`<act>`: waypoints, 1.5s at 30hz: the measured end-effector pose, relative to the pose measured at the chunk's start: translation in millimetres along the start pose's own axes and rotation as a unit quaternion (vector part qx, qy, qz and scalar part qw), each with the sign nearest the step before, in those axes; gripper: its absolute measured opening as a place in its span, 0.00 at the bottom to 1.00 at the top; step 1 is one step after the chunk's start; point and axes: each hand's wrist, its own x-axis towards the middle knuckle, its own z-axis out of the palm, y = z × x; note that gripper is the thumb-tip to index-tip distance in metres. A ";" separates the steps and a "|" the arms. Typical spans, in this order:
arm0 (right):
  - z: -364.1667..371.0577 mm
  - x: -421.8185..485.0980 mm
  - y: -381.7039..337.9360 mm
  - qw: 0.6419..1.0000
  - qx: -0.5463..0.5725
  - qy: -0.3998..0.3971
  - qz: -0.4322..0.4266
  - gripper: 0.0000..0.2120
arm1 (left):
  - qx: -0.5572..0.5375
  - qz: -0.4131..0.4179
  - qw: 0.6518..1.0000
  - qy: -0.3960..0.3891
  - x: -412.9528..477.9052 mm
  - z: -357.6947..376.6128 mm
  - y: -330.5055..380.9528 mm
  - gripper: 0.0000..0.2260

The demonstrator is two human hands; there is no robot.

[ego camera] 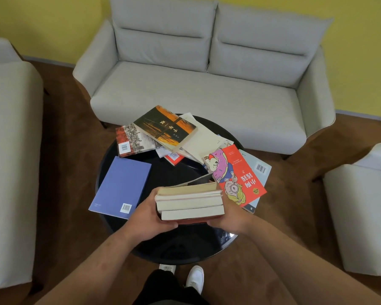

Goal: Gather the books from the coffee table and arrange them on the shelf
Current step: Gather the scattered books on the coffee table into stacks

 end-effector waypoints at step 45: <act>45.8 36.1 10.4 0.962 0.210 -0.001 0.176 0.26 | -0.191 -0.279 0.941 0.003 17.8 37.0 -21.2 0.13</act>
